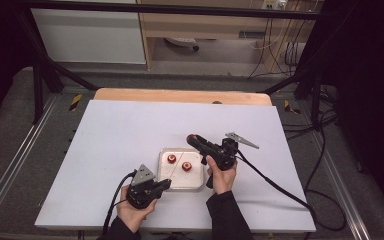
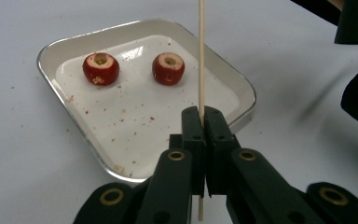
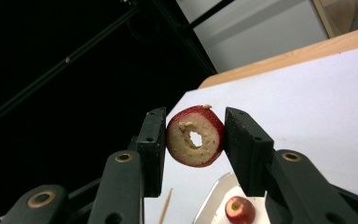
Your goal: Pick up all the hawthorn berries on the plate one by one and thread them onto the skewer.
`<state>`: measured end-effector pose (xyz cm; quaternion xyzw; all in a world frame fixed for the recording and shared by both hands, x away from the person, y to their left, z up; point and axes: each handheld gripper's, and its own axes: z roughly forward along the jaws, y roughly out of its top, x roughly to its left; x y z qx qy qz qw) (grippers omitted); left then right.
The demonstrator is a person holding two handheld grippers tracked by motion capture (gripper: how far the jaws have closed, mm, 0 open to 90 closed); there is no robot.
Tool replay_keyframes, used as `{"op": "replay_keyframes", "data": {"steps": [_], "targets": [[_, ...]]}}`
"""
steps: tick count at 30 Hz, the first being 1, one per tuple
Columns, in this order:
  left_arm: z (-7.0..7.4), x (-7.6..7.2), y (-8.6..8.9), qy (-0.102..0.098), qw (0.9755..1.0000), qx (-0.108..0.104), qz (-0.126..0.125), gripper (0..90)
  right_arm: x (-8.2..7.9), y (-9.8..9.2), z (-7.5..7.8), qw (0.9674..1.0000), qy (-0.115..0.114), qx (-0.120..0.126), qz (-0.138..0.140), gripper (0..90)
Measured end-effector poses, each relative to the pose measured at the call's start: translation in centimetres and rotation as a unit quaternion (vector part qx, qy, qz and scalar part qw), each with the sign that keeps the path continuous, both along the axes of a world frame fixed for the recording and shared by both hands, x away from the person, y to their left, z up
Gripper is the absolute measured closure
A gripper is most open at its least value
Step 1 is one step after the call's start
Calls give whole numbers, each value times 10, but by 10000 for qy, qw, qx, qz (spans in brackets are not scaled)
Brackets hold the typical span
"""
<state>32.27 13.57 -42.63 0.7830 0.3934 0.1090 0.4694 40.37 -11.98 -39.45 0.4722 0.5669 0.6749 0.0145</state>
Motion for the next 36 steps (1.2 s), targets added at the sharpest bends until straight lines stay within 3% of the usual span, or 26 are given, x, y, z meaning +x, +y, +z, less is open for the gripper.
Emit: {"op": "replay_keyframes", "data": {"steps": [17, 36], "targets": [[8, 7, -21, -73, 9994, -312, 141, 883, -1, 1, 1, 9985, -215, 436, -257, 604], [11, 9, -24, -15, 9984, -516, 234, 884, -2, 6, -5, 9971, -326, 578, -368, 605]]}}
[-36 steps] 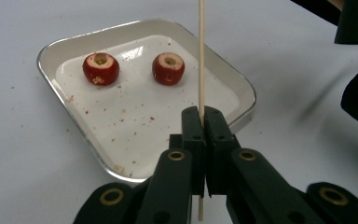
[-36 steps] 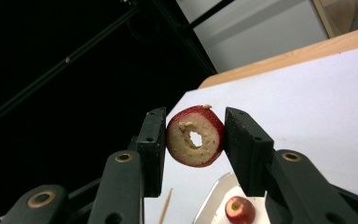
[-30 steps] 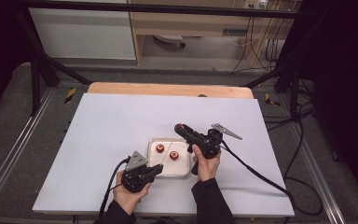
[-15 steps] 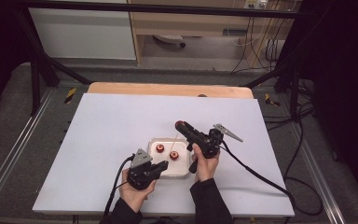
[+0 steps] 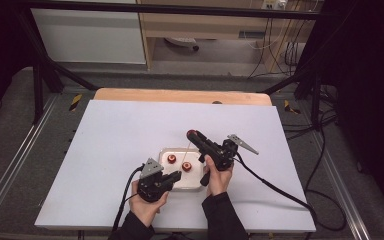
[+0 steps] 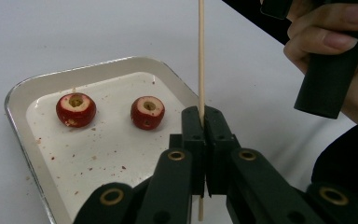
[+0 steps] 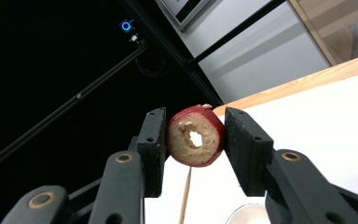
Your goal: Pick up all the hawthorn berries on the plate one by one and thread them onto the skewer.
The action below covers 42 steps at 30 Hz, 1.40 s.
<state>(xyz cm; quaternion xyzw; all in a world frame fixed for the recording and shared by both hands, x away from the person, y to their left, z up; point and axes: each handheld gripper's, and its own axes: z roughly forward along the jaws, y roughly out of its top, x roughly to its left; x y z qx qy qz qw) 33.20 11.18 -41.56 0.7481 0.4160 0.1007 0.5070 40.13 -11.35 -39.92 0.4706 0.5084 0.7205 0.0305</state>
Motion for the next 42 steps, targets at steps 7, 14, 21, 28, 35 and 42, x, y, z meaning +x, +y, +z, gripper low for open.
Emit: {"op": "replay_keyframes", "data": {"steps": [7, 14, 21, 28, 35, 42], "targets": [[0, 1, 0, 16, 10000, -38, 24, 883, -1, 0, 0, 10000, -34, 5, -12, 605], [2, 2, -5, 28, 9998, -138, 135, 884, -3, 3, -3, 10000, -7, 51, 9, 605], [2, 3, -8, -67, 9995, -201, 233, 885, -7, 5, -4, 10000, 16, 97, 4, 606], [2, 3, -7, -42, 9991, -309, 276, 885, -10, 6, -5, 10000, 26, 79, 1, 607], [4, 4, -5, -126, 9992, -271, 273, 886, -11, 6, -7, 9999, 84, -61, 107, 608], [5, 7, -5, -163, 9990, -291, 299, 886, -13, 7, -8, 9995, 175, -130, 230, 609]]}}
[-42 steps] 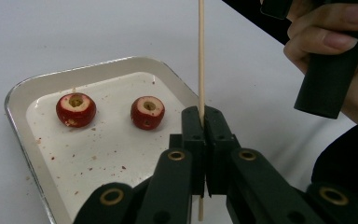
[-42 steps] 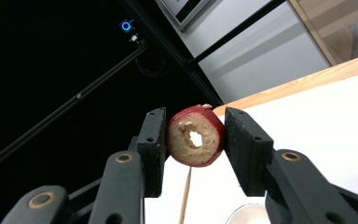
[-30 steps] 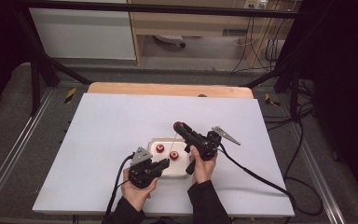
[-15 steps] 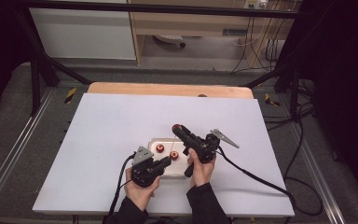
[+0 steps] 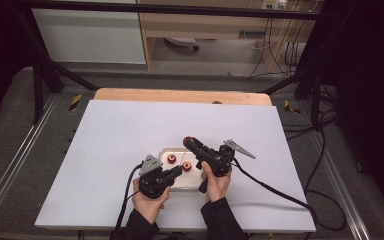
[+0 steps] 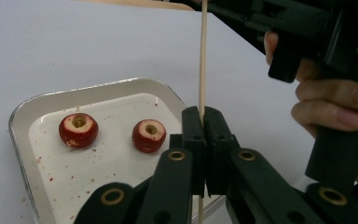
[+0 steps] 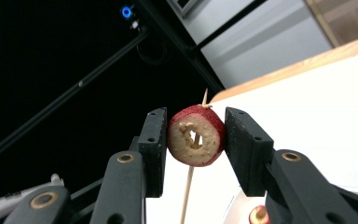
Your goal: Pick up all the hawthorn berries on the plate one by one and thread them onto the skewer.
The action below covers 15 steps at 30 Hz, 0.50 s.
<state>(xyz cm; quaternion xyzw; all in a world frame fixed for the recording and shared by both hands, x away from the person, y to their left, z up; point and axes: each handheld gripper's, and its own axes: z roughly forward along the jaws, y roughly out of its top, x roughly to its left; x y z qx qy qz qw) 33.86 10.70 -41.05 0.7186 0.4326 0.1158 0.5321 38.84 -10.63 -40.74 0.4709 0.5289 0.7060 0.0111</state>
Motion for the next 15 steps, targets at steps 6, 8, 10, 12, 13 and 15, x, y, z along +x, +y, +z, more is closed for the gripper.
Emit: {"op": "replay_keyframes", "data": {"steps": [6, 8, 10, 12, 13, 15], "targets": [[6, 6, -1, 13, 10000, 83, 7, 886, -7, 6, -10, 9995, 124, -141, 271, 609], [7, 8, -2, 18, 9999, 128, -14, 887, -8, 7, -12, 9992, 118, -197, 317, 609], [7, 9, -3, 15, 9999, 165, -40, 887, -10, 7, -12, 9990, 93, -291, 314, 610], [7, 11, -3, 4, 9998, 192, -55, 886, -11, 8, -13, 9987, 91, -358, 350, 609], [7, 11, -3, 8, 9998, 192, -54, 886, -12, 8, -14, 9986, 88, -376, 365, 609], [7, 12, -3, 11, 9997, 247, -81, 886, -13, 9, -15, 9982, 125, -424, 406, 609]]}}
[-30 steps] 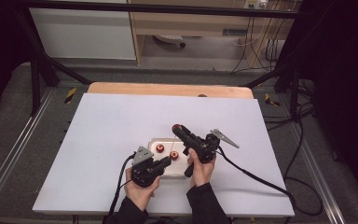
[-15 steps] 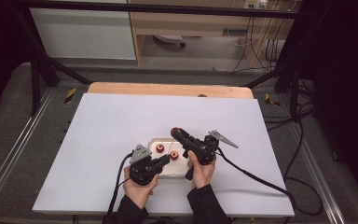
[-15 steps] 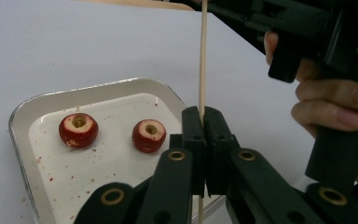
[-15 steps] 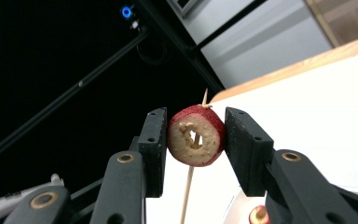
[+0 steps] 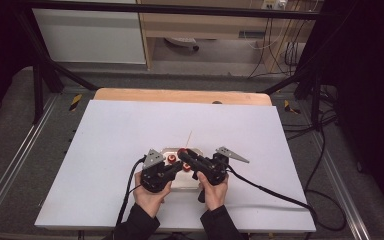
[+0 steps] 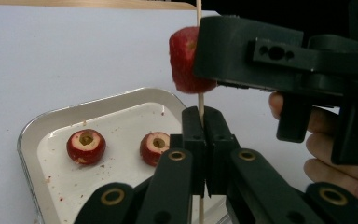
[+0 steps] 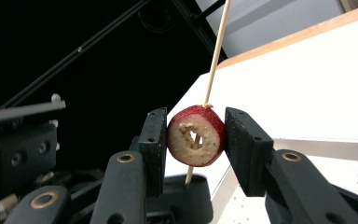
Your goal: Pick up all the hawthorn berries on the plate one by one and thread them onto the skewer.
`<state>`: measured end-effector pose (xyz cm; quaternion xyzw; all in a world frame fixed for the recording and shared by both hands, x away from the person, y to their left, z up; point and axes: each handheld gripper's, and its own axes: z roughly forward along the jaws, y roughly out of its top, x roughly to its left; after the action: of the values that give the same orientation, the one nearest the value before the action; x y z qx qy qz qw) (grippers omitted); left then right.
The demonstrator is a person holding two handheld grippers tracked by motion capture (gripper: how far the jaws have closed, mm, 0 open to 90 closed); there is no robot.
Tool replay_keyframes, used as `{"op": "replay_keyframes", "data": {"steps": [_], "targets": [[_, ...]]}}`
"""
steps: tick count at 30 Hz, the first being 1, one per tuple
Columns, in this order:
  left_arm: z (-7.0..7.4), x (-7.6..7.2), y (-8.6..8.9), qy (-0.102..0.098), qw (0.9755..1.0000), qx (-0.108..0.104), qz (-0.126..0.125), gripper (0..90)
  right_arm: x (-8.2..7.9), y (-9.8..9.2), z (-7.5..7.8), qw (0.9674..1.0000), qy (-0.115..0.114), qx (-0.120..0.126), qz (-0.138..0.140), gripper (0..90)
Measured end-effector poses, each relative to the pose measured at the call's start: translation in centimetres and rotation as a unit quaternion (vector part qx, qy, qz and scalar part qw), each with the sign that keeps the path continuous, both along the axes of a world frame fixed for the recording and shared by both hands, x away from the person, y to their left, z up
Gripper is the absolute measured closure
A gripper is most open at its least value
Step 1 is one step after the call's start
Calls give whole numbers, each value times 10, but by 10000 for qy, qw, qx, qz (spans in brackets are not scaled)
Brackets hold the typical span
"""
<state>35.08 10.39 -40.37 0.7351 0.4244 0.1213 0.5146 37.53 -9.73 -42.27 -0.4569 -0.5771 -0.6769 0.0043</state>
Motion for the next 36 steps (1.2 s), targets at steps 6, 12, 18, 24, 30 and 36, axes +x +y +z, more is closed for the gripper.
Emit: {"op": "replay_keyframes", "data": {"steps": [6, 12, 18, 24, 30, 36], "targets": [[-3, 1, 1, -19, 9999, 127, -89, 886, -2, 1, -3, 9999, 5, -157, 50, 608], [-7, -1, 9, -162, 9987, 383, -283, 885, -3, -2, 0, 9990, -48, -424, 149, 538], [-11, -7, 33, -181, 9971, 611, -410, 885, -3, -15, 9, 9929, -178, -1158, 219, 335], [-18, -12, 61, -117, 9946, 929, -439, 884, 3, -26, 10, 9715, -83, -2300, 561, 180], [-25, -19, 84, -31, 9925, 1124, -472, 884, 11, -29, 11, 9522, 112, -2920, 891, 114], [-31, -25, 101, 75, 9913, 1190, -557, 883, 20, -24, 13, 9290, 284, -3517, 1120, 98]]}}
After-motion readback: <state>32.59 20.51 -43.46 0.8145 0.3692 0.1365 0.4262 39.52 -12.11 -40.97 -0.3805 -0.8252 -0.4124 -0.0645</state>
